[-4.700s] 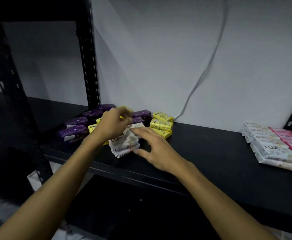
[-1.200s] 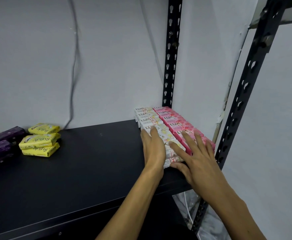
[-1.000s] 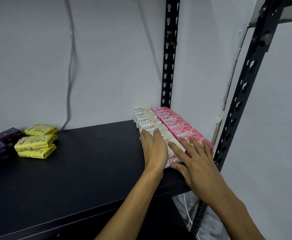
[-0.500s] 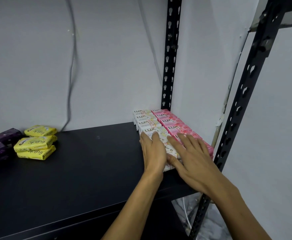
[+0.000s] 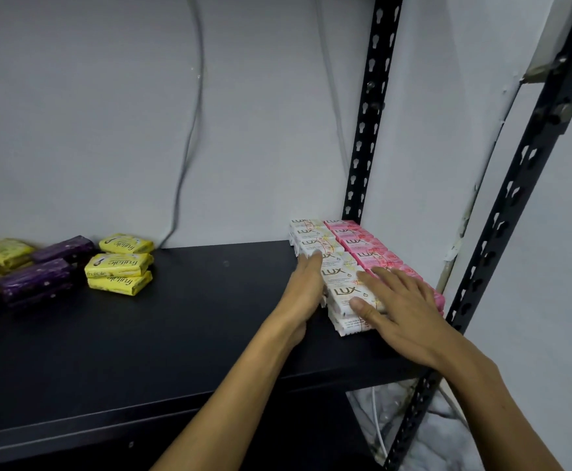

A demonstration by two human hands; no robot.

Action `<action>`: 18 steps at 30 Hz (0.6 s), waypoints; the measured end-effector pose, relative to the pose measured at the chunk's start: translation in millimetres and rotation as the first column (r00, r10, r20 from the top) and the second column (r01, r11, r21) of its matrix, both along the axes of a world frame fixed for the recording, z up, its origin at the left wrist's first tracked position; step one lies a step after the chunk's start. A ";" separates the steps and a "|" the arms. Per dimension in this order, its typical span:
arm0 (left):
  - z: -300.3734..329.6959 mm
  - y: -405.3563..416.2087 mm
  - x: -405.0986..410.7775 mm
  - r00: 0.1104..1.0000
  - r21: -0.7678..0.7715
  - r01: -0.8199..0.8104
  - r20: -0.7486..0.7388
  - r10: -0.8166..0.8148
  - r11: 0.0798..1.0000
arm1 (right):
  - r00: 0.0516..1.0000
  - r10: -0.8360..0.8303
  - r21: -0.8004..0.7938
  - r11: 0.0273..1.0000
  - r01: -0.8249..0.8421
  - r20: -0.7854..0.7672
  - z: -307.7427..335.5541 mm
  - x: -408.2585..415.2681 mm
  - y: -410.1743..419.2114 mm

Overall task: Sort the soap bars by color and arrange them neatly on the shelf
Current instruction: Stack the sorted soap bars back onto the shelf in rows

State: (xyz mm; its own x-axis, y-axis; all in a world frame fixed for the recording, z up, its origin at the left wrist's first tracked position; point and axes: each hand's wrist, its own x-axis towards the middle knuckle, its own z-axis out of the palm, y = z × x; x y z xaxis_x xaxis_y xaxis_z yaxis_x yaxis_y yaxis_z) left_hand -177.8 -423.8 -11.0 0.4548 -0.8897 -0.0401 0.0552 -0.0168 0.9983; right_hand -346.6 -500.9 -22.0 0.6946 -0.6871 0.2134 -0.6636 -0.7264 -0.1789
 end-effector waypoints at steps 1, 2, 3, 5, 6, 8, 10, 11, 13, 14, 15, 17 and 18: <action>4.7 9.7 6.9 0.999 -0.007 0.000 0.050 0.000 1.000 | 1.000 0.004 0.014 1.000 -0.004 0.021 1.5 -0.6 0.9; 8.1 19.3 15.9 0.995 -0.011 -0.013 0.101 0.015 1.000 | 0.999 0.002 0.020 1.000 -0.003 0.043 3.2 -0.5 2.7; 13.9 31.9 24.0 0.988 -0.023 -0.033 0.153 0.036 0.999 | 0.998 -0.005 0.013 1.000 0.004 0.062 5.6 0.6 5.2; 19.9 55.7 45.6 0.964 -0.029 -0.085 0.251 0.090 0.996 | 0.996 -0.008 -0.031 0.999 0.011 0.094 12.2 7.0 13.2; 20.6 67.2 58.7 0.945 -0.036 -0.103 0.309 0.109 0.994 | 0.993 0.006 -0.051 0.999 0.000 0.117 15.7 12.8 18.0; 23.0 93.9 84.8 0.885 -0.049 -0.130 0.445 0.138 0.990 | 0.981 0.073 -0.067 0.996 -0.062 0.178 23.5 29.4 30.4; 23.3 120.8 110.5 0.814 -0.056 -0.153 0.558 0.158 0.987 | 0.958 0.162 -0.067 0.986 -0.150 0.238 28.1 52.1 44.6; 22.1 134.4 122.6 0.778 -0.058 -0.169 0.605 0.169 0.984 | 0.943 0.205 -0.060 0.979 -0.197 0.262 29.2 65.4 52.6; 17.3 161.3 142.9 0.694 -0.048 -0.229 0.693 0.197 0.972 | 0.919 0.281 -0.032 0.958 -0.284 0.278 29.1 94.9 70.9; 13.8 174.0 151.0 0.648 -0.045 -0.271 0.731 0.217 0.962 | 0.910 0.320 -0.016 0.945 -0.328 0.264 27.3 110.7 81.0; 9.4 185.9 158.3 0.591 -0.044 -0.314 0.772 0.232 0.948 | 0.899 0.365 -0.004 0.927 -0.375 0.241 24.5 127.6 90.6; -2.4 205.7 173.4 0.468 -0.031 -0.381 0.856 0.221 0.924 | 0.868 0.463 0.013 0.881 -0.473 0.178 17.5 165.2 107.6; -9.1 213.2 181.6 0.426 -0.017 -0.403 0.882 0.203 0.915 | 0.851 0.504 0.017 0.859 -0.512 0.145 13.8 185.0 114.2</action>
State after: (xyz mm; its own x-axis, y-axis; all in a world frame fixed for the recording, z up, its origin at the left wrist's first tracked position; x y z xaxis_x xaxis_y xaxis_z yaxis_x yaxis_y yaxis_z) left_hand 3.8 -210.6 -20.1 0.5843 -0.7079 0.3969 -0.7787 -0.3513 0.5198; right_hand -161.5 -386.7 -8.2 0.9180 -0.2591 0.3002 -0.1726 -0.9426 -0.2859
